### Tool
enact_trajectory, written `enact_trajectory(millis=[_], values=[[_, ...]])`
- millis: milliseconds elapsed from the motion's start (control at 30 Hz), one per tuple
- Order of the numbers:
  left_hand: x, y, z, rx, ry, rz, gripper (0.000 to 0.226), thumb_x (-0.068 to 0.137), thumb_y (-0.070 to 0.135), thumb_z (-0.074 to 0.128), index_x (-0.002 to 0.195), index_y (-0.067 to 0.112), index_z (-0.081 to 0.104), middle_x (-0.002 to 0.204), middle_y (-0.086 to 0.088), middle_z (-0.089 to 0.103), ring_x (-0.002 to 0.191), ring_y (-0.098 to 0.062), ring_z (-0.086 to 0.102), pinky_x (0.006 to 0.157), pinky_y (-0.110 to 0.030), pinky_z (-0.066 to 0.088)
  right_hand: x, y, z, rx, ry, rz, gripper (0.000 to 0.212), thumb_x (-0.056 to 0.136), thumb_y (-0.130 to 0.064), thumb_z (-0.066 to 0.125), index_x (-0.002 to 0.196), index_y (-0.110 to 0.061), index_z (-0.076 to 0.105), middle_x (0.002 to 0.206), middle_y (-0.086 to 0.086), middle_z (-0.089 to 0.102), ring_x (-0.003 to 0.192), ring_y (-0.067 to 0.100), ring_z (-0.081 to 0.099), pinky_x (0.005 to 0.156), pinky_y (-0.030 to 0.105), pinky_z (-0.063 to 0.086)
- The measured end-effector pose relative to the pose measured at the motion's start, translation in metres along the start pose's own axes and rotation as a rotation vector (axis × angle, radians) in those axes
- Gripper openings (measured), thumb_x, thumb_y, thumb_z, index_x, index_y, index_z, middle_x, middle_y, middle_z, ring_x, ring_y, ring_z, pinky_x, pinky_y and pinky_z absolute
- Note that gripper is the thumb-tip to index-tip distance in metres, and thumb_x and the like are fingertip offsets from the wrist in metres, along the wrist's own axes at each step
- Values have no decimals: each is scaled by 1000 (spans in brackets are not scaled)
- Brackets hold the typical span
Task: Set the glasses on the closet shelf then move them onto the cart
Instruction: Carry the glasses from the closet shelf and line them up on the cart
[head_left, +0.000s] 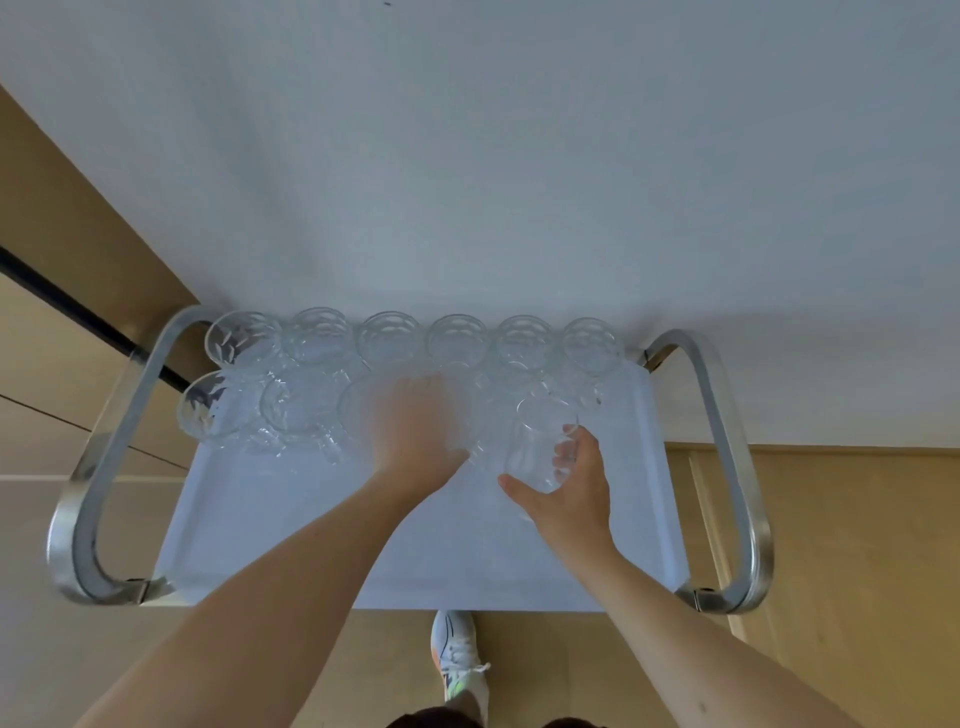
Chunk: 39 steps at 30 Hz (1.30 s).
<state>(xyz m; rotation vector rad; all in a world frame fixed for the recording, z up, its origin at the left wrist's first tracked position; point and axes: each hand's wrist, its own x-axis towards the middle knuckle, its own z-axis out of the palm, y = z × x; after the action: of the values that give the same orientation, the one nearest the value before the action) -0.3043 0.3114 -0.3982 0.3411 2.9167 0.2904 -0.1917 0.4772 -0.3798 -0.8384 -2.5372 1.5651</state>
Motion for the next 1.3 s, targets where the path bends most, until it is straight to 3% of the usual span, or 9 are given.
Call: enact_trajectory(millis=[200, 400, 533, 633, 933, 1300], values=[[5, 3, 0, -25, 25, -9, 111, 78, 69, 70, 160, 19, 15, 164, 0, 27, 155, -23, 12, 125, -55, -1, -9, 4, -5, 10, -18, -26, 92, 66, -42, 92, 139, -30, 37, 125, -8, 49, 111, 9, 53, 82, 11, 39], [-1, -1, 8, -9, 35, -19, 109, 84, 75, 58, 162, 19, 5, 168, 0, 15, 157, -20, 3, 123, -59, -6, -14, 9, 0, -4, -40, -29, 91, 66, -41, 92, 138, -30, 37, 125, -8, 49, 112, 9, 52, 81, 7, 37], [-3, -3, 7, 63, 3, -1, 112, 85, 80, 49, 162, 19, -4, 170, 3, 3, 156, -22, -12, 122, -61, -10, -16, 9, 6, -20, -45, -38, 90, 66, -42, 92, 137, -31, 37, 124, -7, 49, 112, 10, 53, 85, 14, 40], [-2, -4, -1, 86, -19, 7, 115, 83, 78, 53, 161, 22, -11, 170, 5, -4, 155, -24, -20, 120, -60, -13, -17, 8, 8, -20, -45, -50, 91, 66, -40, 92, 137, -30, 37, 125, -7, 49, 113, 11, 53, 87, 17, 41], [-37, -19, -21, 1, 41, -34, 112, 84, 73, 59, 162, 24, -5, 170, 5, -4, 156, -24, -15, 124, -56, -6, -37, 0, 4, 27, -33, -119, 92, 65, -39, 93, 138, -27, 39, 125, -5, 50, 112, 13, 54, 91, 22, 45], [-145, -16, -53, -11, 143, -52, 102, 90, 68, 55, 162, 23, 0, 171, 2, -3, 156, -26, -13, 125, -55, -4, -116, -3, -20, 90, -37, -264, 93, 65, -39, 93, 139, -26, 38, 125, -2, 49, 112, 15, 53, 96, 27, 46]])
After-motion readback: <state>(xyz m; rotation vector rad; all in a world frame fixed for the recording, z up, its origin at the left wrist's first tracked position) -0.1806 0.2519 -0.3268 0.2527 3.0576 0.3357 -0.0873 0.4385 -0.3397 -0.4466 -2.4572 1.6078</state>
